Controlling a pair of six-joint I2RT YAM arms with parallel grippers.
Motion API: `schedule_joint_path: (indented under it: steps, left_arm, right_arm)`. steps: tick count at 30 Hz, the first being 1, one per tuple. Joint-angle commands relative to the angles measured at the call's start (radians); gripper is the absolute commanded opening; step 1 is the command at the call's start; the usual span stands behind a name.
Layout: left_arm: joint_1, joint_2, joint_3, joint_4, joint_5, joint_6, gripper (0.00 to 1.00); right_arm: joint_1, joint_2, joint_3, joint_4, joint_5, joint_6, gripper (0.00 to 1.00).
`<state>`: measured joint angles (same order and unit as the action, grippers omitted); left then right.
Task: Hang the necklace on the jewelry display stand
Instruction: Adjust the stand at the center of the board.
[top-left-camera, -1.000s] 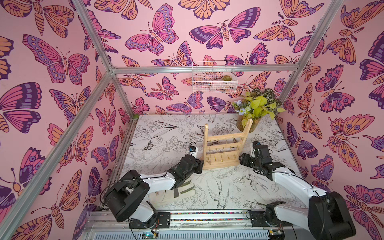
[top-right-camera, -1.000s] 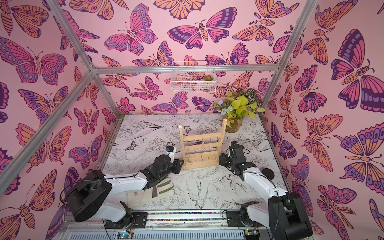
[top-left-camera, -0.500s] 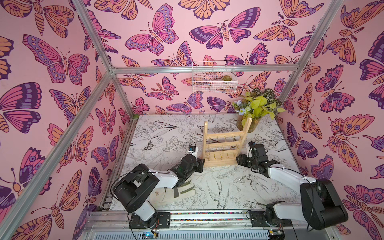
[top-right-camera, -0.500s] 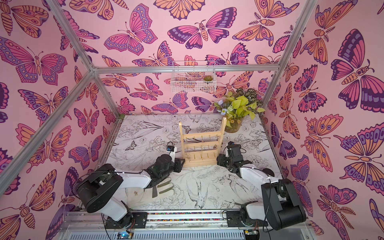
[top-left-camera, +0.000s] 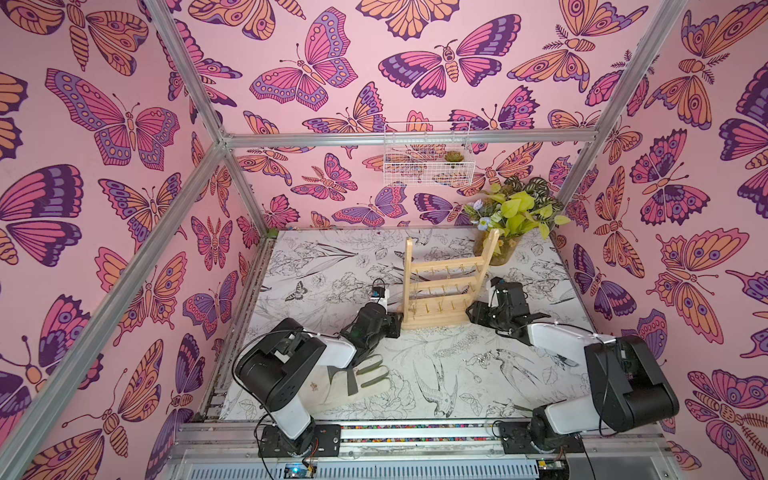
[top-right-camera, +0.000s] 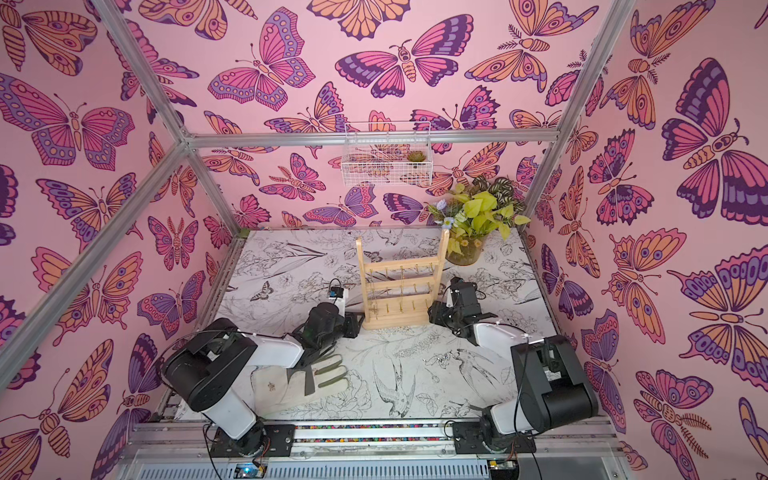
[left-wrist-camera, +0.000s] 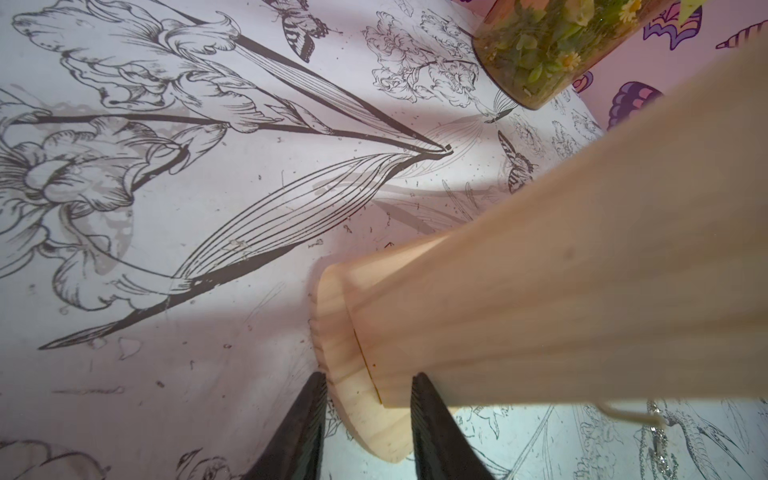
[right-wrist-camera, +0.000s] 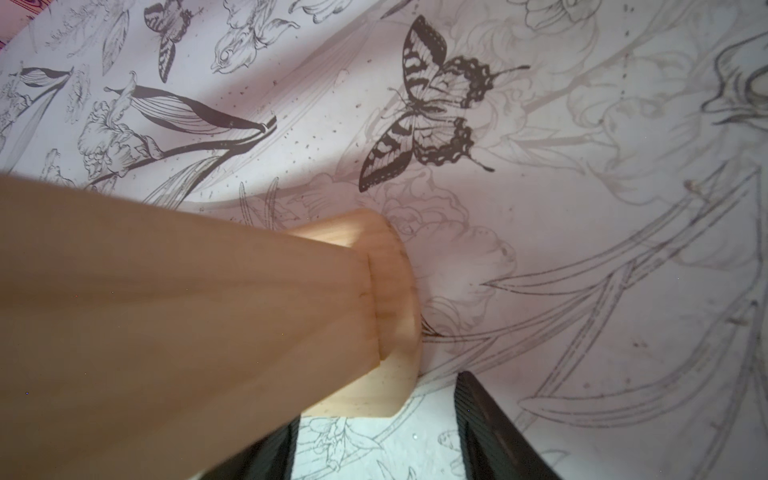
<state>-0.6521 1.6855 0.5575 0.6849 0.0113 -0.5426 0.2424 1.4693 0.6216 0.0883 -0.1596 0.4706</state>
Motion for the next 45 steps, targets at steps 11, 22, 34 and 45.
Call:
schedule_joint_path:
  steps: [11, 22, 34, 45]
  left_arm:
    - [0.043, 0.081, 0.075, 0.078, 0.056, 0.02, 0.37]
    - [0.049, -0.038, 0.023, -0.017, 0.013, 0.043, 0.37]
    - [0.045, -0.281, -0.064, -0.234, -0.036, 0.008, 0.37]
    - [-0.104, -0.565, -0.066, -0.642, -0.027, -0.061, 0.37]
  right_arm:
    - [0.009, 0.057, 0.046, 0.048, -0.023, -0.007, 0.6]
    - [0.011, -0.058, 0.012, -0.058, 0.017, -0.037, 0.64]
    - [0.005, -0.244, 0.006, -0.323, 0.061, -0.014, 0.69]
    - [0.015, -0.329, 0.044, -0.756, 0.058, 0.107, 0.59]
